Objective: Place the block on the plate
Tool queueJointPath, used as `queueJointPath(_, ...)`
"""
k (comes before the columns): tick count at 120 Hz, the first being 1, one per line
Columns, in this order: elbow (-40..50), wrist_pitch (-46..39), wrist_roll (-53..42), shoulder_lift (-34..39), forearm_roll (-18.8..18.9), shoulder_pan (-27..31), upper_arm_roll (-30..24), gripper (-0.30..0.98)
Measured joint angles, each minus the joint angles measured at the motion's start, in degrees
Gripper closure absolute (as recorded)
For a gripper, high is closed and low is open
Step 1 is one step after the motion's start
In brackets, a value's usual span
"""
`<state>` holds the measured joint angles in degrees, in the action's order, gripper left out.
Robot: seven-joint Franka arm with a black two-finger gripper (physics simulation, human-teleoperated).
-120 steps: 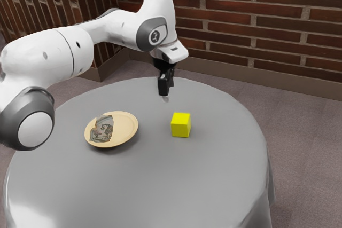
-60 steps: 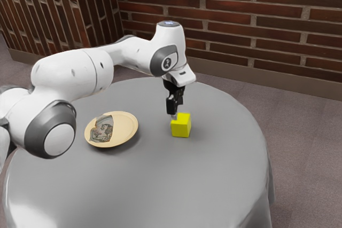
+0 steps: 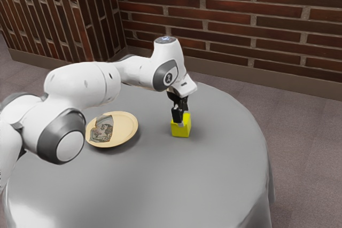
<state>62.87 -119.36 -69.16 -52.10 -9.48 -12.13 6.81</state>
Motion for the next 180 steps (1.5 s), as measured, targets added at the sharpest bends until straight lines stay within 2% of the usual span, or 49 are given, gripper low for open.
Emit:
queueJointPath(31,0.5,-1.0,-0.3,-1.9,-0.6,0.0,0.1,0.01)
queueJointPath(36,0.5,-1.1,-0.4,-1.9,-0.6,0.0,0.2,0.06)
queueJointPath(45,0.5,-1.2,-0.4,-1.8,-0.6,0.0,0.2,0.25)
queueJointPath(53,0.4,-1.3,-0.4,-1.8,-0.5,0.0,0.3,0.29)
queueJointPath(81,3.0,-1.1,-0.5,2.6,-0.4,-0.3,0.4,0.27)
queueJointPath(118,21.5,-0.8,-0.4,19.1,-0.7,1.6,0.6,0.27)
queueJointPath(133,28.8,-0.6,-0.4,24.9,-0.7,2.2,2.7,0.27)
queueJointPath(158,33.4,1.9,-0.4,27.9,0.0,4.8,5.6,0.28)
queueJointPath(180,34.1,3.1,-0.6,27.0,0.9,8.2,7.1,0.27)
